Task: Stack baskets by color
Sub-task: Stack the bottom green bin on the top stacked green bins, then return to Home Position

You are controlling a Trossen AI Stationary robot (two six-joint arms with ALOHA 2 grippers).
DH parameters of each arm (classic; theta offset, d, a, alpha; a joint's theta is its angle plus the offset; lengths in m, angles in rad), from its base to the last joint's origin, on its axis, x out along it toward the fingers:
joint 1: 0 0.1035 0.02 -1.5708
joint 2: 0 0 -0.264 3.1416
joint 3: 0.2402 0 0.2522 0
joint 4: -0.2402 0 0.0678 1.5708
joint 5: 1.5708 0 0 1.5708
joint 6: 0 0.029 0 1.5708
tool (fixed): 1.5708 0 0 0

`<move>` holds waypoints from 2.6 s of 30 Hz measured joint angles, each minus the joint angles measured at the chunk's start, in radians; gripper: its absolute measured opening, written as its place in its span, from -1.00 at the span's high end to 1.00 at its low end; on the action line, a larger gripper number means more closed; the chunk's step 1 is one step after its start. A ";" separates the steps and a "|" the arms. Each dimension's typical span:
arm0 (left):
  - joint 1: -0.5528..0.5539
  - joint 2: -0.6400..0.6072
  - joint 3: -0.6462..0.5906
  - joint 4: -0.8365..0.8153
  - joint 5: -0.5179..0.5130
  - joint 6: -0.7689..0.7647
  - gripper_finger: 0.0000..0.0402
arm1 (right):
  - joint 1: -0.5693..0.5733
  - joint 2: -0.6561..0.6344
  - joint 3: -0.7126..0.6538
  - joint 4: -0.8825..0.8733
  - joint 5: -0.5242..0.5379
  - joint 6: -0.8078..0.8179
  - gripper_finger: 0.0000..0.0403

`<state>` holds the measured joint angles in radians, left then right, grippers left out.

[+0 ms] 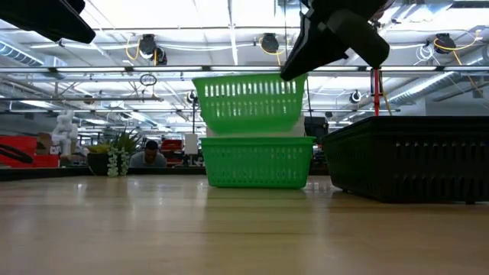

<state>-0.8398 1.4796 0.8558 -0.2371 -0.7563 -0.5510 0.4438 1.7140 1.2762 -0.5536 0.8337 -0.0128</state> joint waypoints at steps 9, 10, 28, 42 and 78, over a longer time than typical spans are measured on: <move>0.001 0.000 -0.001 0.000 -0.008 0.011 0.79 | -0.012 -0.053 -0.131 0.117 -0.030 0.029 0.99; 0.001 0.000 -0.001 0.000 -0.008 0.011 0.79 | -0.014 -0.055 -0.148 0.146 -0.037 0.028 0.99; 0.003 0.000 -0.001 0.002 -0.011 0.006 0.79 | -0.070 -0.072 -0.251 0.313 -0.133 0.000 0.68; 0.004 -0.001 -0.001 0.003 -0.045 0.021 0.79 | -0.001 -0.271 -0.250 0.340 -0.186 0.053 0.53; 0.196 -0.641 -0.377 0.206 -0.082 0.376 0.79 | -0.025 -0.957 -0.764 0.584 -0.341 -0.129 1.00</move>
<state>-0.6434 0.8385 0.4785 -0.0306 -0.8379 -0.1749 0.4186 0.7570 0.5118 0.0307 0.4923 -0.1415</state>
